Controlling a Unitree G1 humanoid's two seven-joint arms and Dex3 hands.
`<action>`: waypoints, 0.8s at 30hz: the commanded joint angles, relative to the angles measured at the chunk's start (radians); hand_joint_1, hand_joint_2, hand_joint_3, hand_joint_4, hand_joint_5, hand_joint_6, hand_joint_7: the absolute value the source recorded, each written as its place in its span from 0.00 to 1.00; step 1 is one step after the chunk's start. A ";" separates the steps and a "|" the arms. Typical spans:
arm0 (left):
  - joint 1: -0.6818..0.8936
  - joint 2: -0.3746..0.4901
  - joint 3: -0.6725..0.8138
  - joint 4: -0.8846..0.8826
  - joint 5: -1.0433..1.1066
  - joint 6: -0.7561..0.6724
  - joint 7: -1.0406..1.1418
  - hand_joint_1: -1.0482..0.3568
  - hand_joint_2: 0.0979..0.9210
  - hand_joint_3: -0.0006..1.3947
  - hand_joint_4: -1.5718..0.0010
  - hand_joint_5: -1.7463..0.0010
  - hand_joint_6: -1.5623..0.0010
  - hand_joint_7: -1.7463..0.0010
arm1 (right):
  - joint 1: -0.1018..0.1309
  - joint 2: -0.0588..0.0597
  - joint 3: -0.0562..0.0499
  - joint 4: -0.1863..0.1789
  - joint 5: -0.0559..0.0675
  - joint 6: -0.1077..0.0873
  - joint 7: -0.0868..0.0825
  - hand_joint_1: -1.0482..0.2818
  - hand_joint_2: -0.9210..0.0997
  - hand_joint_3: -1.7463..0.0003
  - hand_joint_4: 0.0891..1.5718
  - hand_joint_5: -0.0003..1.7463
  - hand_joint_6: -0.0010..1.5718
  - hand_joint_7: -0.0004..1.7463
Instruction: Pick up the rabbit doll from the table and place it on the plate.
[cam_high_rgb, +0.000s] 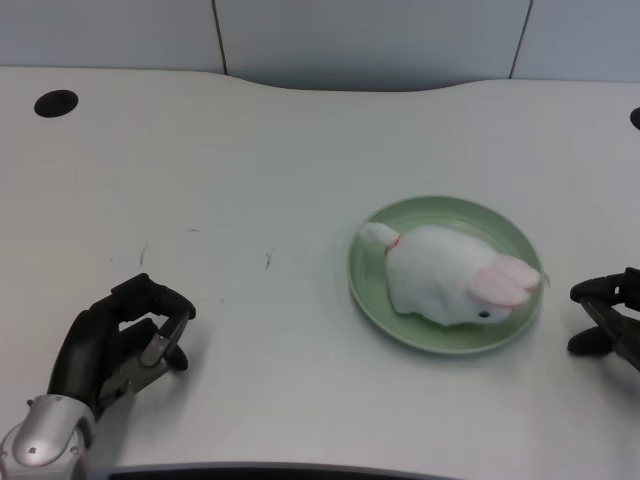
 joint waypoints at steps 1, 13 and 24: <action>-0.014 0.009 -0.007 0.055 0.018 0.019 -0.003 0.40 1.00 0.38 0.59 0.00 0.69 0.08 | -0.010 -0.015 -0.016 0.033 0.009 -0.020 -0.010 0.18 0.00 0.97 0.60 0.57 0.54 0.49; -0.051 0.020 0.009 0.098 0.006 0.046 -0.020 0.41 1.00 0.40 0.62 0.00 0.73 0.05 | -0.040 -0.024 -0.010 0.082 -0.009 -0.020 -0.019 0.20 0.00 0.96 0.55 0.57 0.51 0.50; -0.054 0.012 0.008 0.105 0.014 0.049 0.004 0.39 1.00 0.37 0.60 0.00 0.70 0.09 | -0.045 -0.028 -0.018 0.104 -0.003 -0.039 0.000 0.19 0.00 0.98 0.59 0.55 0.54 0.48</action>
